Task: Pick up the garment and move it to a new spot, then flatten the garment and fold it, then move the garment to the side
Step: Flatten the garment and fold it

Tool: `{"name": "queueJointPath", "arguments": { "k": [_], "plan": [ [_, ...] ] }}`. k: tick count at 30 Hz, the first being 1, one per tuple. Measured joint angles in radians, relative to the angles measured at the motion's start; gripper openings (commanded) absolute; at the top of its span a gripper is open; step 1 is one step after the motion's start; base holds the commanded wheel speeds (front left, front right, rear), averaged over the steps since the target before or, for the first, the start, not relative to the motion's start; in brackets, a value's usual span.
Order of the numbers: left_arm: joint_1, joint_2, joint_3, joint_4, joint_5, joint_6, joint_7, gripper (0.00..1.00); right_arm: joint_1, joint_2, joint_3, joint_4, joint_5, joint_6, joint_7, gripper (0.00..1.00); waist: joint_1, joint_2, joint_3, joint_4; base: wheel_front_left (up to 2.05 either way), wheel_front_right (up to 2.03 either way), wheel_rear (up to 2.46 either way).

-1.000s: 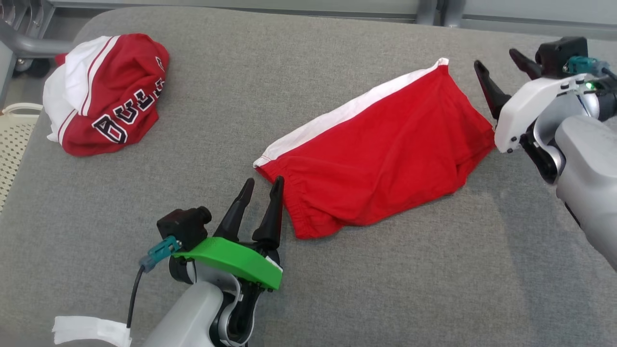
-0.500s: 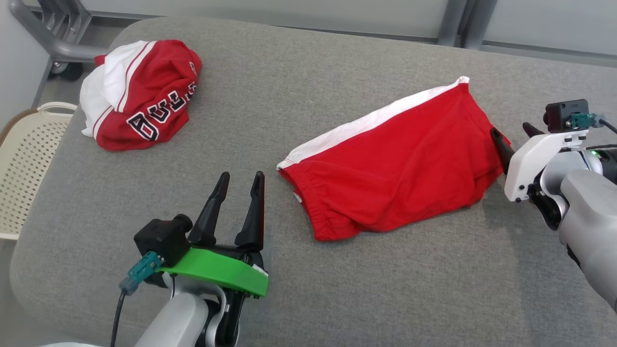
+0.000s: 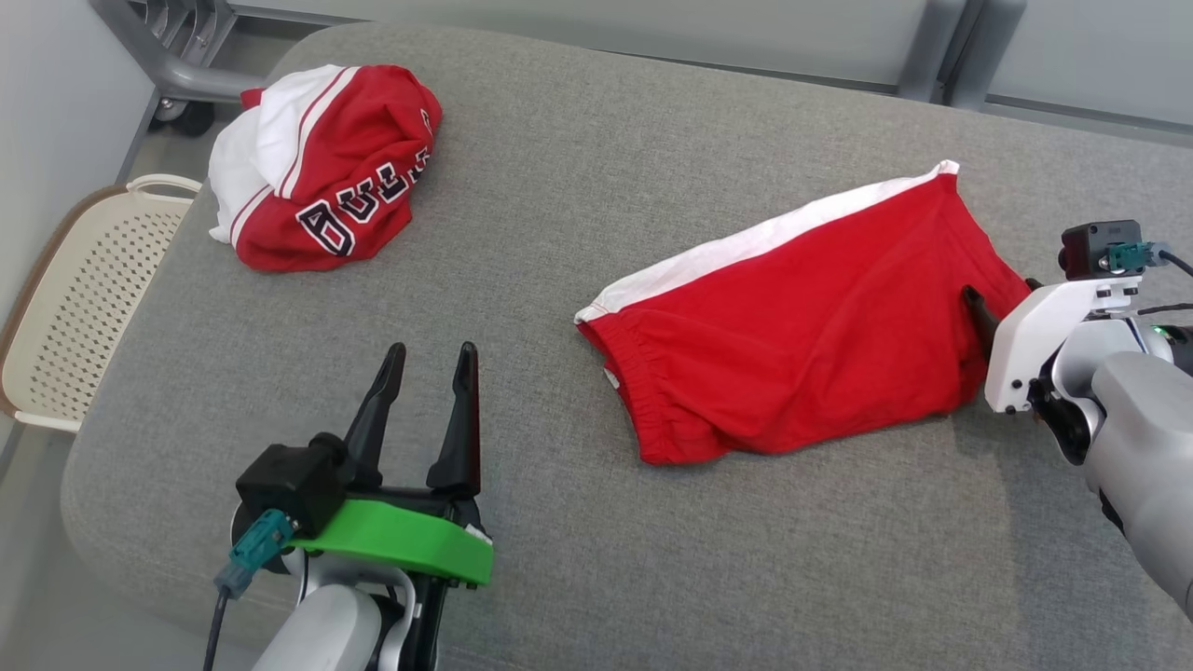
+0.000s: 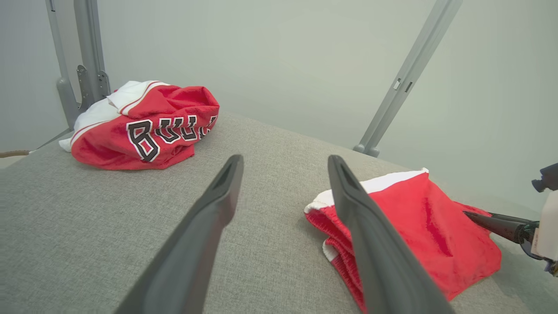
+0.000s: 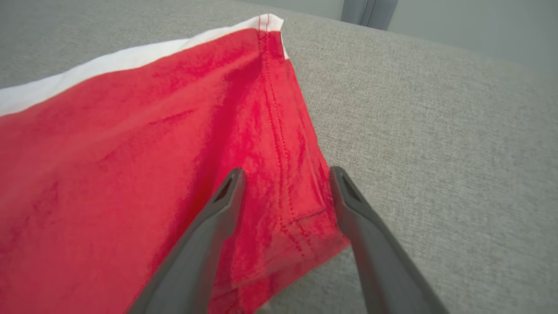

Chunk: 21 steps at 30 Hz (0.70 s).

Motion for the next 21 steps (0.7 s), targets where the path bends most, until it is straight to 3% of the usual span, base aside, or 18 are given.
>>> {"name": "queueJointPath", "arguments": {
  "k": [21],
  "plan": [
    [0.02,-0.01,0.046,-0.002,0.015,-0.013,0.0,1.0,-0.007,0.001,-0.073,0.066,0.037,0.0,0.064,1.0,0.0,0.0,0.028,0.034,0.0,0.0,0.0]
  ]
}}
